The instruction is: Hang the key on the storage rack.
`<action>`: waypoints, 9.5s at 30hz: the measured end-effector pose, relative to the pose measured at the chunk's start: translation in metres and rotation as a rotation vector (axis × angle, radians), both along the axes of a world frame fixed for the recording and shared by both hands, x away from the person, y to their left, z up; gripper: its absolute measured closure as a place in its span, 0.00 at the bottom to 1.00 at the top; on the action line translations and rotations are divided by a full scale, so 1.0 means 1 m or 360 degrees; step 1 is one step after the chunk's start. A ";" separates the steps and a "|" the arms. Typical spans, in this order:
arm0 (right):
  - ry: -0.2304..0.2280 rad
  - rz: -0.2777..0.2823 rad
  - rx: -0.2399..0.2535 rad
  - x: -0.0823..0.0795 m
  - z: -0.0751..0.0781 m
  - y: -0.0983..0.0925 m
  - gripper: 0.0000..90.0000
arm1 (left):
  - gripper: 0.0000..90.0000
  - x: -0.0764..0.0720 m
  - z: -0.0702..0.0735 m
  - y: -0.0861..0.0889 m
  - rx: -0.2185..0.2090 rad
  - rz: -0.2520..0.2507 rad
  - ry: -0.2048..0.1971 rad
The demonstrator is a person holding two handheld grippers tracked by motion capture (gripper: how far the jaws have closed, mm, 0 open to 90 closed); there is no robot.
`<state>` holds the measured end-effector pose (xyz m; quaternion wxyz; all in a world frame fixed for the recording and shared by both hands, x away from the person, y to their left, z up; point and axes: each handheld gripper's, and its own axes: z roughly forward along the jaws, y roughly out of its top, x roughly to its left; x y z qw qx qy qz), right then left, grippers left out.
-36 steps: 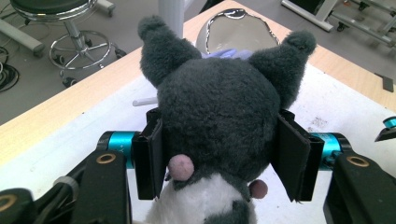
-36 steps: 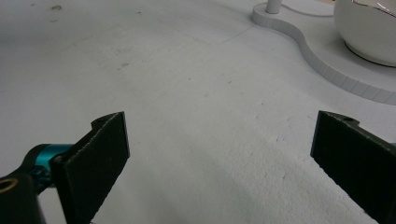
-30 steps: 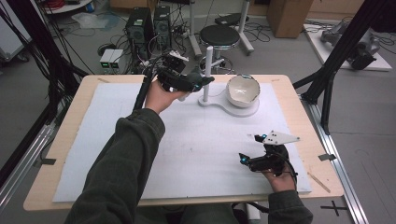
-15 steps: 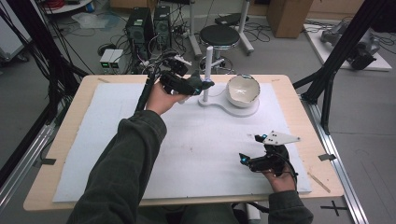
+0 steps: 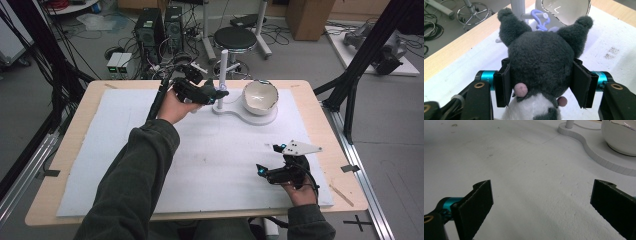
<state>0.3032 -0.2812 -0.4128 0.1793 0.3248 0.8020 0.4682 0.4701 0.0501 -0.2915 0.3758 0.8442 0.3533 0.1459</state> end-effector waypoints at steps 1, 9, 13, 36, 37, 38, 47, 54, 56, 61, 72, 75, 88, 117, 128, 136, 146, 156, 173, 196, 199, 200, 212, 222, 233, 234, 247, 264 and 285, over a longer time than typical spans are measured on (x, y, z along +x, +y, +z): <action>-0.0002 0.0000 -0.0002 0.000 0.000 0.000 0.04 | 0.46 0.000 0.000 0.000 0.0000 0.0001 0.0000; -0.0007 0.0000 -0.0001 0.000 0.000 0.000 0.04 | 0.45 0.001 -0.004 -0.002 0.0038 0.0023 0.0008; -0.0007 -0.0005 0.0006 0.000 0.000 0.000 0.04 | 0.45 0.001 -0.005 -0.003 0.0045 0.0025 0.0008; -0.0008 -0.0003 0.0005 -0.001 0.001 -0.001 0.04 | 0.36 0.001 -0.006 -0.004 0.0061 0.0031 -0.0003; -0.0009 -0.0001 0.0002 -0.001 0.001 -0.001 0.04 | 0.36 0.001 -0.006 -0.003 0.0052 0.0029 -0.0012; -0.0009 -0.0001 0.0002 -0.001 0.001 -0.001 0.04 | 0.36 0.000 -0.005 -0.002 0.0050 0.0026 -0.0019; -0.0010 -0.0003 0.0004 -0.001 0.000 -0.001 0.04 | 0.36 -0.005 -0.010 0.011 -0.0023 0.0013 -0.0035; -0.0007 -0.0012 0.0009 0.000 0.000 -0.001 0.04 | 0.36 -0.013 -0.010 0.015 -0.0058 -0.0037 -0.0055; -0.0007 -0.0012 0.0006 0.000 0.000 -0.002 0.04 | 0.36 -0.016 -0.010 0.016 -0.0061 -0.0055 -0.0056; -0.0010 -0.0015 0.0013 0.000 0.000 -0.002 0.04 | 0.36 -0.023 -0.010 0.017 -0.0066 -0.0089 -0.0070; -0.0013 -0.0026 0.0004 0.000 0.001 -0.002 0.04 | 0.35 -0.037 -0.007 0.021 -0.0072 -0.0137 -0.0106; -0.0013 -0.0028 0.0009 0.000 0.001 -0.002 0.04 | 0.35 -0.041 -0.006 0.024 -0.0068 -0.0134 -0.0114; -0.0021 -0.0039 0.0000 0.000 0.001 -0.002 0.04 | 0.34 -0.057 -0.009 0.040 -0.0109 -0.0131 -0.0158; -0.0016 -0.0034 -0.0015 0.000 0.000 0.000 0.04 | 0.32 -0.081 -0.021 0.076 -0.0158 -0.0089 -0.0148; -0.0027 -0.0042 -0.0014 -0.002 0.001 0.000 0.04 | 0.32 -0.090 -0.026 0.086 -0.0177 -0.0076 -0.0150; -0.0025 -0.0045 -0.0015 -0.003 0.001 0.000 0.04 | 0.31 -0.095 -0.030 0.090 -0.0187 -0.0067 -0.0148; -0.0027 -0.0047 -0.0010 -0.002 0.001 0.000 0.04 | 0.31 -0.100 -0.033 0.096 -0.0190 -0.0068 -0.0151; -0.0019 -0.0055 -0.0013 -0.002 0.001 0.000 0.04 | 0.31 -0.107 -0.036 0.103 -0.0184 -0.0064 -0.0165; -0.0023 -0.0061 -0.0005 -0.003 0.002 -0.001 0.04 | 0.31 -0.121 -0.042 0.113 -0.0217 -0.0054 -0.0174; -0.0036 -0.0076 -0.0004 -0.005 0.003 -0.002 0.04 | 0.31 -0.140 -0.054 0.133 -0.0241 -0.0018 -0.0188; -0.0039 -0.0079 -0.0004 -0.005 0.003 -0.002 0.04 | 0.30 -0.142 -0.055 0.135 -0.0247 -0.0012 -0.0189; -0.0037 -0.0080 -0.0005 -0.005 0.003 -0.002 0.04 | 0.31 -0.143 -0.055 0.136 -0.0245 -0.0015 -0.0189; -0.0040 -0.0088 -0.0003 -0.006 0.003 -0.002 0.04 | 0.30 -0.151 -0.065 0.142 -0.0265 0.0008 -0.0186; -0.0051 -0.0079 -0.0008 -0.005 0.003 -0.002 0.04 | 0.30 -0.159 -0.069 0.145 -0.0243 -0.0002 -0.0192; -0.0046 -0.0089 -0.0004 -0.006 0.003 -0.002 0.04 | 0.30 -0.168 -0.075 0.150 -0.0248 0.0011 -0.0204; -0.0045 -0.0088 -0.0002 -0.006 0.003 -0.002 0.04 | 0.29 -0.169 -0.075 0.150 -0.0241 0.0009 -0.0205; -0.0047 -0.0096 -0.0005 -0.006 0.003 -0.003 0.04 | 0.28 -0.178 -0.083 0.157 -0.0259 0.0024 -0.0198; -0.0049 -0.0095 -0.0013 -0.007 0.003 -0.002 0.04 | 0.26 -0.190 -0.097 0.168 -0.0263 0.0041 -0.0191; -0.0039 -0.0092 -0.0023 -0.006 0.002 0.000 0.04 | 0.26 -0.205 -0.110 0.180 -0.0243 0.0066 -0.0224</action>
